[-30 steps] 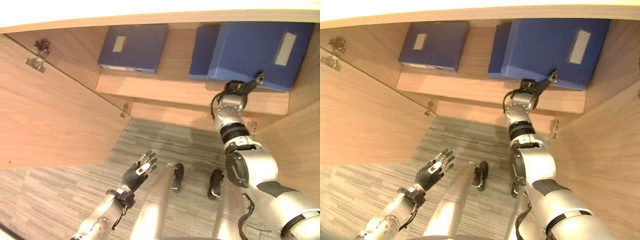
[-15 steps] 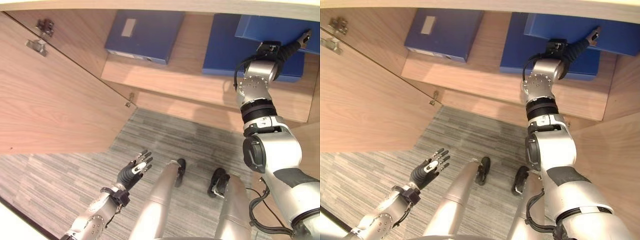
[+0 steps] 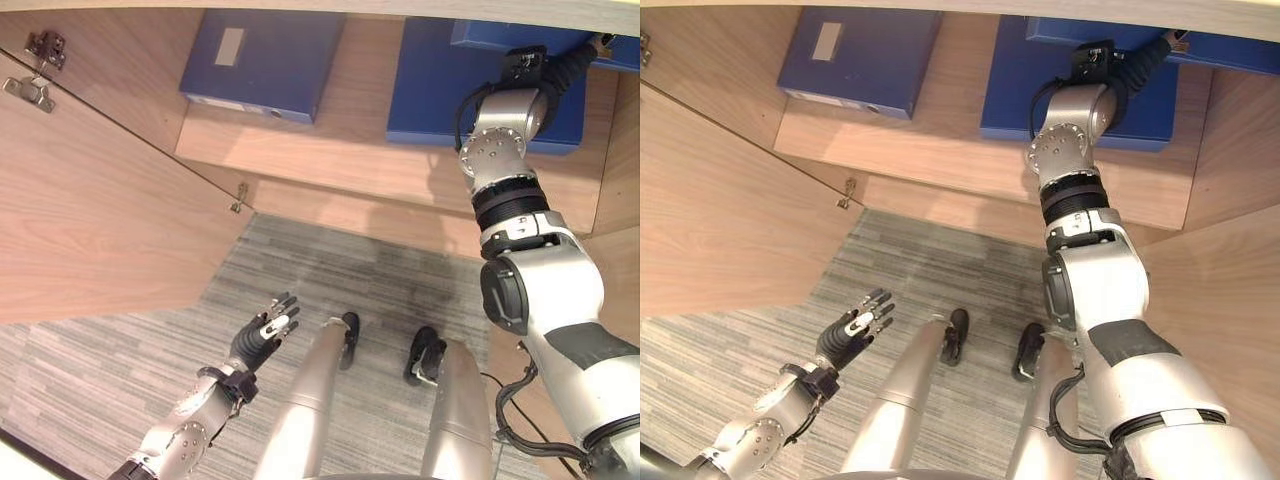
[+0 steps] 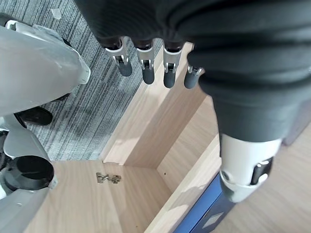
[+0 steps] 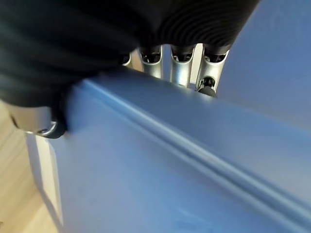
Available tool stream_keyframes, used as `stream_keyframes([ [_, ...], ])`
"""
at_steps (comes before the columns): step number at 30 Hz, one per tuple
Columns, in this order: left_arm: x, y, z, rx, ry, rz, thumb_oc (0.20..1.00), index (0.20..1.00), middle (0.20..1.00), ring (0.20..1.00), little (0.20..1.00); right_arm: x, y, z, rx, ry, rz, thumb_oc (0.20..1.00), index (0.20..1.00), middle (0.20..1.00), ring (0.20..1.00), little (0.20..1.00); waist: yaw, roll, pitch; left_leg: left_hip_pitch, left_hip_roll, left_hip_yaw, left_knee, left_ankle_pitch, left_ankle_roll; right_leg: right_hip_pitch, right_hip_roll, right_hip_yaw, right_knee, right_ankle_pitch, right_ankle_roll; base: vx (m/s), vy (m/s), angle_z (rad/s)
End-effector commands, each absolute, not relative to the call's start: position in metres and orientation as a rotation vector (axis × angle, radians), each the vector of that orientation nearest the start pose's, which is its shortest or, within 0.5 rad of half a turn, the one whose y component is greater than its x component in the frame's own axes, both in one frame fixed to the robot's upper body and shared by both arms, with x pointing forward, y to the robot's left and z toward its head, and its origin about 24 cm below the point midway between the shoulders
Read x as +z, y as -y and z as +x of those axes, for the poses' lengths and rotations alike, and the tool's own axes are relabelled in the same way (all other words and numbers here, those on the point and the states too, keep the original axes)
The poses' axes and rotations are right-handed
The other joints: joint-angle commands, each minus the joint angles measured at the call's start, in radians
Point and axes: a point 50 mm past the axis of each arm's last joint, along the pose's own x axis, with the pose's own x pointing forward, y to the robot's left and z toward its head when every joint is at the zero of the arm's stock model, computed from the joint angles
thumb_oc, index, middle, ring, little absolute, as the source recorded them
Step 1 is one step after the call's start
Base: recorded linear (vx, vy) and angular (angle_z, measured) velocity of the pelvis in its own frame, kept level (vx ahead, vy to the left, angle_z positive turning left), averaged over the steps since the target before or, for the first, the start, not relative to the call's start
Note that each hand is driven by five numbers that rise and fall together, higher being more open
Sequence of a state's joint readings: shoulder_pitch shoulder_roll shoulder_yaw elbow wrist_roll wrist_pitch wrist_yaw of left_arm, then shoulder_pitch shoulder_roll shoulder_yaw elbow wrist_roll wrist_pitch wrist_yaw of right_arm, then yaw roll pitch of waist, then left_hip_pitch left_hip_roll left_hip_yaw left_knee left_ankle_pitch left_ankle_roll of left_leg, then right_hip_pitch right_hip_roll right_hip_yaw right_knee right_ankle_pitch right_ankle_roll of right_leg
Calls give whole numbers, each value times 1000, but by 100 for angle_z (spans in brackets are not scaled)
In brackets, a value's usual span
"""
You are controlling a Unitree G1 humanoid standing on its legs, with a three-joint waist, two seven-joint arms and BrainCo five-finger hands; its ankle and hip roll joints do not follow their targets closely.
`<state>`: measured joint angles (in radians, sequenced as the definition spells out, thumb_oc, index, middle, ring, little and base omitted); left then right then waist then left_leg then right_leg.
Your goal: Put the empty folder in the office cabinet
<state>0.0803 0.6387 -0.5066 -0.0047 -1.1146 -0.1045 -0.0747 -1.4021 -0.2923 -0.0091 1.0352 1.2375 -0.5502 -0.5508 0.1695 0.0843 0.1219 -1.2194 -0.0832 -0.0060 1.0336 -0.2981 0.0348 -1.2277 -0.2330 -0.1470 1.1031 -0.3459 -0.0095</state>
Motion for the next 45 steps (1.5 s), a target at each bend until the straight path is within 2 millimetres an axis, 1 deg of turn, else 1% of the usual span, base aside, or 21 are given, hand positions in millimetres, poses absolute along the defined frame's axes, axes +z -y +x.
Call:
stream_keyframes([
  [1,20,-173,211,-349,-287,-505,1000,1000,1000,1000,1000,358,150,401,-280,548,1129,200,200,200,200,200,19,-35,-41,-17,-10,-9,-68,-26,35,38,28,-10,-50,-8,32,0,0,0],
  [2,20,-173,211,-349,-287,-505,1000,1000,1000,1000,1000,358,149,401,-280,547,1129,200,200,200,200,200,19,-35,-41,-17,-10,-9,-69,-26,35,38,28,-10,-51,-8,32,0,0,0],
  [3,19,-172,210,-349,-296,-505,1000,1000,1000,1000,1000,355,138,403,-259,517,1113,200,200,200,200,200,19,-37,-42,-17,-9,-9,-72,-25,36,39,27,-11,-54,-6,32,0,0,0],
  [4,19,-172,210,-349,-296,-505,1000,1000,1000,1000,1000,354,134,403,-253,505,1110,200,200,200,200,200,18,-38,-42,-16,-8,-9,-74,-24,36,39,28,-11,-55,-6,32,0,0,0],
  [5,19,-172,210,-348,-296,-505,1000,1000,1000,1000,1000,353,133,403,-253,504,1110,200,200,200,200,200,18,-38,-43,-16,-8,-9,-75,-24,36,39,28,-11,-55,-5,32,0,0,0],
  [8,20,-171,211,-353,-297,-503,1000,1000,1000,1000,1000,352,124,404,-241,479,1111,200,200,200,200,200,18,-39,-41,-9,-8,-7,-85,-22,35,43,27,-11,-62,-5,32,0,0,0],
  [17,17,-171,211,-339,-309,-508,1000,1000,1000,1000,1000,342,115,408,-244,420,1119,200,200,200,200,200,22,-41,-39,-3,-8,-5,-104,-16,34,49,27,-13,-77,1,33,0,0,0],
  [18,16,-172,210,-333,-317,-507,1000,1000,1000,1000,1000,336,114,410,-253,391,1124,1000,1000,1000,1000,1000,20,-41,-39,-3,-7,-5,-105,-17,34,48,28,-13,-78,2,33,0,0,0],
  [21,14,-171,209,-328,-333,-504,1000,1000,1000,1000,1000,330,106,411,-252,355,1123,1000,1000,1000,1000,1000,16,-42,-38,-2,-5,-1,-106,-18,34,47,30,-11,-80,4,32,0,0,0],
  [26,13,-172,209,-315,-339,-503,1000,1000,1000,1000,1000,325,99,411,-258,326,1131,1000,1000,1000,1000,1000,10,-41,-36,3,-2,1,-115,-16,34,50,33,-10,-87,5,32,0,0,0],
  [28,11,-173,209,-305,-348,-496,1000,1000,1000,1000,1000,327,96,410,-251,328,1126,1000,1000,1000,1000,1000,5,-42,-34,7,-3,2,-119,-15,33,52,33,-8,-92,7,31,0,0,0],
  [31,11,-175,209,-296,-349,-495,1000,1000,1000,1000,1000,329,96,409,-252,336,1127,1000,1000,1000,1000,1000,4,-42,-31,8,-3,3,-121,-14,33,53,32,-9,-92,7,31,0,0,0],
  [32,11,-176,209,-289,-349,-492,1000,1000,1000,1000,1000,334,95,406,-240,361,1119,1000,1000,1000,1000,1000,3,-42,-30,8,-2,4,-123,-14,33,53,34,-6,-93,9,31,0,0,0],
  [39,12,-177,209,-283,-344,-487,1000,1000,1000,1000,1000,345,88,398,-204,432,1048,1000,1000,1000,1000,1000,-7,-45,-25,11,2,7,-125,-13,34,53,36,-5,-96,11,28,-1,-1,0],
  [45,13,-179,208,-274,-347,-481,1000,1000,1000,1000,1000,351,80,391,-148,478,1034,1000,1000,1000,1000,1000,-12,-45,-18,12,5,10,-130,-11,33,55,37,-5,-103,15,27,0,0,0],
])
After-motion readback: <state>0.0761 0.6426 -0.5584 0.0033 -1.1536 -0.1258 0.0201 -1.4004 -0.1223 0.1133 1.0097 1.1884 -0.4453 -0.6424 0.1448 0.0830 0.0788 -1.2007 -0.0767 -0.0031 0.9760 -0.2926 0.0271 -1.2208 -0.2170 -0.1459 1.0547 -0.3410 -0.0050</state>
